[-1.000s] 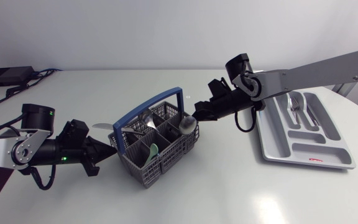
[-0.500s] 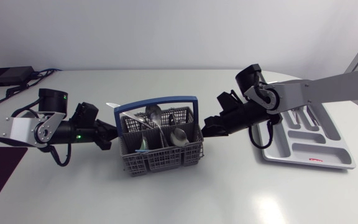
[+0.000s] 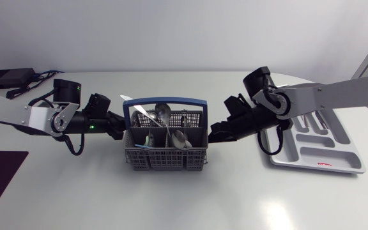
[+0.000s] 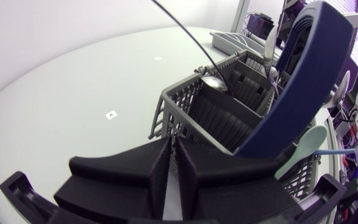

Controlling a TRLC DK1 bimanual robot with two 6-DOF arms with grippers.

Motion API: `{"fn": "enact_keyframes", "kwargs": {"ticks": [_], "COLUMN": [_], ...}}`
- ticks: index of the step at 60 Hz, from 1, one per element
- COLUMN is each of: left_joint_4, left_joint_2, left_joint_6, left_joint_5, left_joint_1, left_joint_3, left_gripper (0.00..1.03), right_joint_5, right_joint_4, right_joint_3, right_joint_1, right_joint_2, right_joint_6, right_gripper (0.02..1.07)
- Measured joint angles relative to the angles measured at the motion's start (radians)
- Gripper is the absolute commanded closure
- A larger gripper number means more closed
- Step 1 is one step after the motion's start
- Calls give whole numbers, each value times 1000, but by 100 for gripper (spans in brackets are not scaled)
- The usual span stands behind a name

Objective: Sort the cutlery from the basket into the organizer compartments.

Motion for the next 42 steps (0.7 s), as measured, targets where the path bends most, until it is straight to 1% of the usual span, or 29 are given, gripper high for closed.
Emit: {"fn": "enact_keyframes", "kwargs": {"ticks": [9, 14, 18, 22, 23, 24, 26, 29, 30, 31, 33, 40, 42], "left_joint_4": [5, 1, -8, -31, -40, -45, -60, -89, -103, -119, -153, -294, -331], "left_joint_2": [0, 0, -2, -14, -22, -27, -43, -74, -85, -96, -119, -237, -279], "left_joint_6": [-10, -9, -9, -4, 1, 3, 14, 27, 33, 39, 51, 113, 126], "left_joint_5": [-3, 4, 23, 30, 39, 44, 52, 72, 77, 84, 92, 114, 119], "left_joint_1": [-10, 3, 33, 75, 91, 100, 123, 156, 166, 173, 191, 231, 235], "left_joint_3": [0, 0, -2, -15, -23, -29, -42, -60, -63, -65, -66, -67, -68], "left_gripper": [93, 92, 87, 76, 75, 69, 66, 62, 62, 60, 60, 60, 58], "right_joint_5": [36, 64, 89, 109, 122, 129, 143, 166, 175, 182, 200, 245, 263], "right_joint_4": [4, 24, 39, 47, 53, 54, 58, 59, 59, 58, 57, 45, 35], "right_joint_3": [-7, -20, -34, -50, -56, -60, -70, -84, -89, -93, -99, -107, -108], "right_joint_1": [-3, -3, -3, -10, -13, -16, -19, -24, -24, -24, -21, -3, 4], "right_joint_2": [-12, -23, -37, -53, -59, -63, -71, -86, -93, -99, -113, -174, -195], "right_joint_6": [0, 0, -1, -2, -4, -4, -7, -11, -13, -16, -19, -39, -46], "right_gripper": [101, 101, 98, 85, 82, 74, 65, 54, 54, 50, 46, 37, 36]}}
